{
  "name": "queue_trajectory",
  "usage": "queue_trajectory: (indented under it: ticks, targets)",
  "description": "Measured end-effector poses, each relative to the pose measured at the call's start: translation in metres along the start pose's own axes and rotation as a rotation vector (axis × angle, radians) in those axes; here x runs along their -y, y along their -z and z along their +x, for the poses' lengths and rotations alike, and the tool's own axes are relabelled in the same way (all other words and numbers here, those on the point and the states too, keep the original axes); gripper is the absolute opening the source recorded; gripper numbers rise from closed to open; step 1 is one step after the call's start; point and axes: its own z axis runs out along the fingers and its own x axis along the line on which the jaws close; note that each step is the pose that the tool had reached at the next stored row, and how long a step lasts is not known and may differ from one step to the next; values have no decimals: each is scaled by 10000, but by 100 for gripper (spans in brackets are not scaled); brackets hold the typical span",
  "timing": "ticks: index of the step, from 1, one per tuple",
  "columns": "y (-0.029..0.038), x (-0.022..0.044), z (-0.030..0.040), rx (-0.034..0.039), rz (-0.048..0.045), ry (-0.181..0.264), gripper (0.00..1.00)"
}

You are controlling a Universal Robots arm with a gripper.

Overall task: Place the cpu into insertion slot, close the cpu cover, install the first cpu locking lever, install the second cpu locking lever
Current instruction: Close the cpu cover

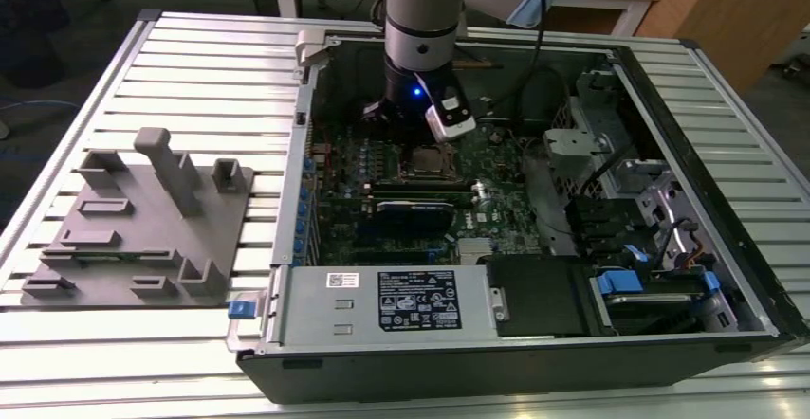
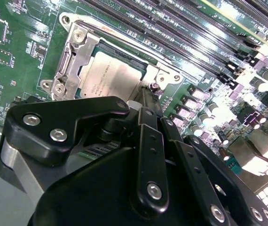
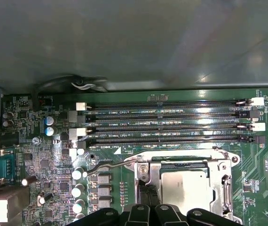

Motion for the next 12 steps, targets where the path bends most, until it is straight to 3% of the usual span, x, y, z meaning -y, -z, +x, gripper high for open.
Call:
queue_trajectory:
  ticks: [7, 12]
  targets:
    - [6, -1, -1, 4, -6, 0, 10]
    - [71, -1, -1, 1, -1, 0, 10]
